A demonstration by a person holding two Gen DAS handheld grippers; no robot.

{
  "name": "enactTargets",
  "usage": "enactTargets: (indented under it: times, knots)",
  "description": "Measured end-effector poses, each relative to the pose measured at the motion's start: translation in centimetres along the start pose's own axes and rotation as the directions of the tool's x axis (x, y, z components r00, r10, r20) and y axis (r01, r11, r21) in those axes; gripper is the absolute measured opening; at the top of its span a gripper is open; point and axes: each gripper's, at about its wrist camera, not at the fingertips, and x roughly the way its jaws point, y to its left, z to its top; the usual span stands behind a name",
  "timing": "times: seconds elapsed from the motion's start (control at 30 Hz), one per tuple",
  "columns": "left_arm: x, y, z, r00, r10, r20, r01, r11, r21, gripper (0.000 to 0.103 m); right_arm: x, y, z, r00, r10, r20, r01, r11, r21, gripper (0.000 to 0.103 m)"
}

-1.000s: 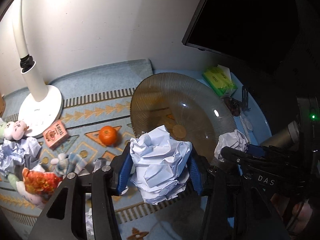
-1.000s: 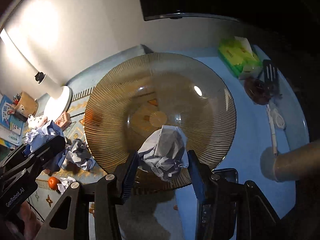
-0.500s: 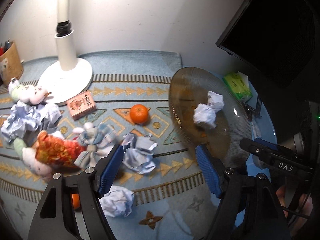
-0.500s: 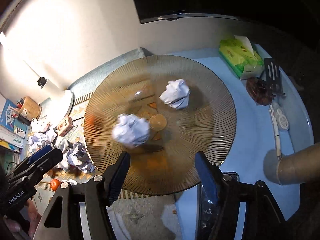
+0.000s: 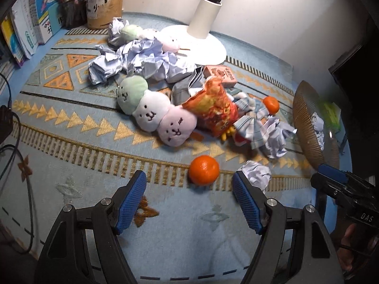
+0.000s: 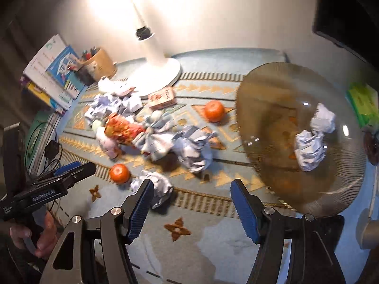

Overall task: Organize objects
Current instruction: 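Grasp a mandarin orange with the left gripper while the right gripper grasps a paper ball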

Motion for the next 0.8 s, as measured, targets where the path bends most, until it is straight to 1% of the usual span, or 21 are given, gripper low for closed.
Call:
enactTargets:
  times: [0.07,0.13,0.2,0.27,0.3,0.33,0.4,0.47,0.5,0.67,0.73,0.77,0.8]
  knots:
    - [0.9,-0.1,-0.3,1.0,0.001,-0.024,0.0,0.998,0.065,0.073,1.8,1.5,-0.3,0.998,0.038,-0.053,-0.039,0.999,-0.008,0.066]
    - [2.2,-0.6,-0.4,0.999,0.01,-0.049,-0.003,0.991,0.137,0.073,3.9,2.7,-1.0,0.99,0.081,-0.116,-0.082,0.997,-0.006,0.066]
    - [3.2,-1.0,-0.2,0.998,-0.005,-0.066,0.018,0.981,0.193,0.072,5.7,3.3,-1.5,0.982,0.089,-0.167,-0.089,0.996,0.012,0.066]
    - [4.3,-1.6,0.2,0.997,0.003,-0.073,0.015,0.969,0.248,0.071,6.9,3.2,-1.9,0.975,0.092,-0.2,-0.085,0.995,0.043,0.066]
    - [4.6,-1.9,0.3,0.997,0.001,-0.075,0.02,0.96,0.279,0.069,7.3,2.9,-2.0,0.972,0.104,-0.211,-0.091,0.993,0.07,0.066]
    - [5.0,-2.2,0.4,0.997,0.0,-0.08,0.025,0.952,0.304,0.068,7.5,2.7,-2.1,0.969,0.121,-0.214,-0.101,0.99,0.103,0.066]
    - [5.6,-2.6,0.5,0.995,-0.013,-0.099,0.046,0.939,0.341,0.063,7.8,2.2,-2.1,0.965,0.157,-0.211,-0.122,0.978,0.169,0.066]
    - [5.9,-2.8,0.6,0.994,-0.019,-0.11,0.059,0.927,0.369,0.063,7.9,2.0,-1.9,0.964,0.178,-0.2,-0.133,0.967,0.219,0.066]
    - [6.1,-2.9,0.6,0.993,-0.024,-0.117,0.067,0.922,0.382,0.058,8.0,2.0,-1.8,0.964,0.182,-0.195,-0.134,0.963,0.235,0.066]
    - [6.5,-3.1,1.1,0.992,-0.031,-0.119,0.081,0.896,0.436,0.046,9.4,2.5,-1.4,0.964,0.183,-0.195,-0.12,0.948,0.293,0.066]
    - [6.6,-3.2,1.2,0.991,-0.039,-0.126,0.092,0.889,0.449,0.044,10.2,2.8,-1.2,0.963,0.185,-0.197,-0.118,0.944,0.307,0.066]
    - [6.6,-3.3,1.2,0.991,-0.045,-0.128,0.099,0.886,0.454,0.041,10.6,2.9,-1.1,0.963,0.184,-0.198,-0.116,0.943,0.313,0.066]
    - [6.6,-3.4,1.2,0.99,-0.053,-0.134,0.109,0.883,0.457,0.035,10.9,3.1,-1.0,0.963,0.178,-0.2,-0.11,0.943,0.313,0.066]
